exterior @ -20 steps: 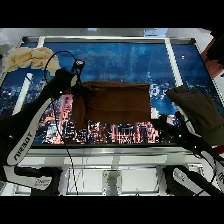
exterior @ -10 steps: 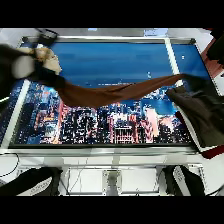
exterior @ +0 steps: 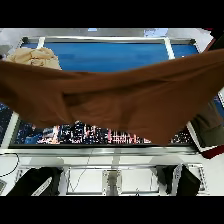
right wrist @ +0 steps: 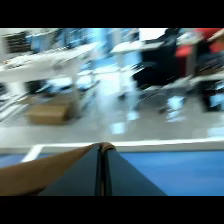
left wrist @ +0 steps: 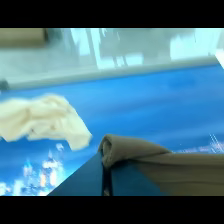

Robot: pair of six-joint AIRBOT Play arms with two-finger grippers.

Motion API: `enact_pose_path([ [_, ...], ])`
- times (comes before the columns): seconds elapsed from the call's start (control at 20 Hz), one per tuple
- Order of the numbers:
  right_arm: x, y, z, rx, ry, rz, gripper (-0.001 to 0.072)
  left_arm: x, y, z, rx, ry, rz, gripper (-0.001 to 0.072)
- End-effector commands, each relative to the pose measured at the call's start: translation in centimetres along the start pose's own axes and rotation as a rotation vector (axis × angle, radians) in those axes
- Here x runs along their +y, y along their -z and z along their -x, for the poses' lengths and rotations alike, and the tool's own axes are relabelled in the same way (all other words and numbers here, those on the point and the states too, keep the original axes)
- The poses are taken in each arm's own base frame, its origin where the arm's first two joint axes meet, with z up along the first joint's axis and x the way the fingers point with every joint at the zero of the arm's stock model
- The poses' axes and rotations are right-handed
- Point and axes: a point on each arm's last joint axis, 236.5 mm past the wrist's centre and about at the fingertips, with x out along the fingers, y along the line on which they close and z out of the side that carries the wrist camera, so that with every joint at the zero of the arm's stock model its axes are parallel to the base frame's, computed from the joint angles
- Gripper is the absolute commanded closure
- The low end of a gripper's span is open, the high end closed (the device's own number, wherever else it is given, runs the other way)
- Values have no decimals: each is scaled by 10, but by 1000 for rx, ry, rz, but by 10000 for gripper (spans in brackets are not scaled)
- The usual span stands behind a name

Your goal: Fold the shirts.

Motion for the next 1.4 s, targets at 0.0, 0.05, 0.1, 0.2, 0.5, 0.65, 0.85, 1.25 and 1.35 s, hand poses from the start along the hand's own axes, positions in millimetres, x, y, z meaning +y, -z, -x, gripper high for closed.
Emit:
enact_pose_path([
  [0.0, -24, -7, -11, 32, 38, -34, 687, 15, 20, -34, 135, -112, -77, 698],
  [0.05, -29, 12, -25, 101, -41, -130, 686, 5, 44, -62, 265, -110, -130, 698],
  [0.1, -37, 32, -38, 161, -102, -213, 686, -8, 68, -94, 384, -98, -186, 698],
  [0.2, -55, 92, -70, 323, -173, -337, 686, -34, 111, -157, 561, -73, -296, 697],
  [0.5, -64, 336, -150, 892, -109, -354, 686, -40, 304, -309, 1056, -123, -355, 697],
  [0.65, -75, 389, -175, 930, -58, -364, 686, -34, 372, -334, 1179, -129, -261, 697],
  [0.85, -99, 406, -179, 936, 0, -357, 686, -28, 375, -346, 1156, -116, -282, 697],
  [1.25, -105, 450, -122, 1176, 15, -308, 685, -49, 385, -335, 1212, -44, -210, 696],
  [1.35, -103, 470, -108, 1212, 27, -339, 685, -49, 386, -334, 1215, -44, -210, 697],
])
